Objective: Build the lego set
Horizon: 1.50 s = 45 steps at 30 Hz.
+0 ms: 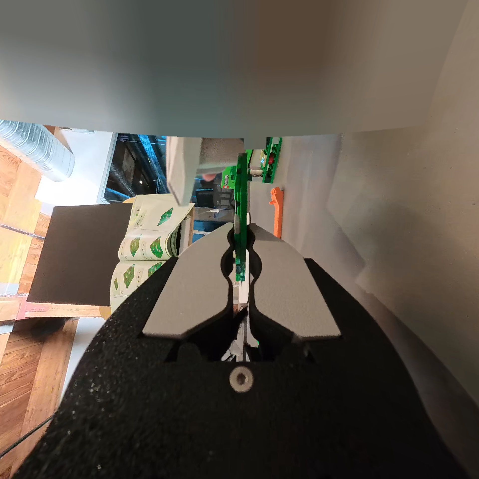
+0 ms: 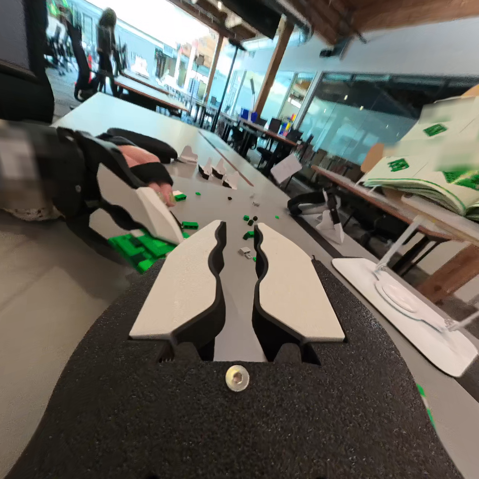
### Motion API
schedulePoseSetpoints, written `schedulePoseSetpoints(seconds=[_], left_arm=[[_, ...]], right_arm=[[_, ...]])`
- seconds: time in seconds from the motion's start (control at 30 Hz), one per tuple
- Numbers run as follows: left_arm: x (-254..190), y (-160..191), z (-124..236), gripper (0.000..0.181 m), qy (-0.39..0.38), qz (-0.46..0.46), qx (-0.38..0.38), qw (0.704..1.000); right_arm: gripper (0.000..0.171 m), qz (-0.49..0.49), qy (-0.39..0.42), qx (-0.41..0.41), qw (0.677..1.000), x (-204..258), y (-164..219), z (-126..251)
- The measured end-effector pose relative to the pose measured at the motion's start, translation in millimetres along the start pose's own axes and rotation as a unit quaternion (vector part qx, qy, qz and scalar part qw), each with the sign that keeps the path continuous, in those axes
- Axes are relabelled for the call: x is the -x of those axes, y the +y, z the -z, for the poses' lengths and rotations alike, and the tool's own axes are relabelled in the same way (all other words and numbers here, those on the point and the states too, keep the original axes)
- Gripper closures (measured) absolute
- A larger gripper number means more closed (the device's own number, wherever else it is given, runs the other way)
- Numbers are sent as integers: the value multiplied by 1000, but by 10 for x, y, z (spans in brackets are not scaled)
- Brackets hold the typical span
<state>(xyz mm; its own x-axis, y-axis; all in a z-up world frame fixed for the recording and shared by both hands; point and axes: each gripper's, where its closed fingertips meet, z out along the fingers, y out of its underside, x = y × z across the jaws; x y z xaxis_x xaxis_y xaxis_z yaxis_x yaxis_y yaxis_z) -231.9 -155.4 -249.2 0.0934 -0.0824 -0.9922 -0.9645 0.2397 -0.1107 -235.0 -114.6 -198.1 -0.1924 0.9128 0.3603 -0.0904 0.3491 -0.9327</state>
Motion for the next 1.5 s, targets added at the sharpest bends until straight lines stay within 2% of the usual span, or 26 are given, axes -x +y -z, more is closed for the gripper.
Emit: schedulePoseSetpoints(seconds=[0.07, 0.13, 0.27, 0.37, 0.47, 0.57, 0.73, 0.8, 0.9, 1.13, 1.5], left_arm=[[7, -4, 6, 176, -2, 4, -2, 1000], [-7, -6, 5, 176, 2, 8, -4, 1000], [-30, -13, 9, 175, 8, 13, -7, 1000], [-37, -12, 10, 175, 11, 13, -7, 1000], [-42, -23, 12, 175, 12, 9, -8, 1000], [-46, -32, 13, 175, 14, 5, -9, 1000], [-53, -44, 6, 176, 15, 3, -11, 1000], [-61, -52, 1, 176, 17, 2, -12, 1000], [-64, -57, -5, 175, 19, 0, -13, 1000], [-76, -58, -22, 176, 23, 2, -13, 1000], [-69, -66, -46, 175, 24, 3, -13, 1000]], right_arm=[[152, -23, -30, 38, 999, -34, -70, -158], [153, -53, -52, 122, 990, -121, 15, -368], [159, -133, -105, 249, 954, -273, 220, -863], [159, -144, -165, 355, 909, -351, 509, -1159], [158, -85, -258, 367, 890, -272, 752, -1379], [152, -31, -328, 399, 856, -170, 1074, -1397], [153, -28, -340, 412, 845, -242, 1308, -1530], [160, -35, -334, 414, 846, -319, 1346, -1595], [159, -31, -353, 407, 842, -363, 1362, -1647], [157, 46, -384, 362, 848, -358, 1372, -1783], [163, 76, -390, 364, 843, -327, 1375, -1825]])
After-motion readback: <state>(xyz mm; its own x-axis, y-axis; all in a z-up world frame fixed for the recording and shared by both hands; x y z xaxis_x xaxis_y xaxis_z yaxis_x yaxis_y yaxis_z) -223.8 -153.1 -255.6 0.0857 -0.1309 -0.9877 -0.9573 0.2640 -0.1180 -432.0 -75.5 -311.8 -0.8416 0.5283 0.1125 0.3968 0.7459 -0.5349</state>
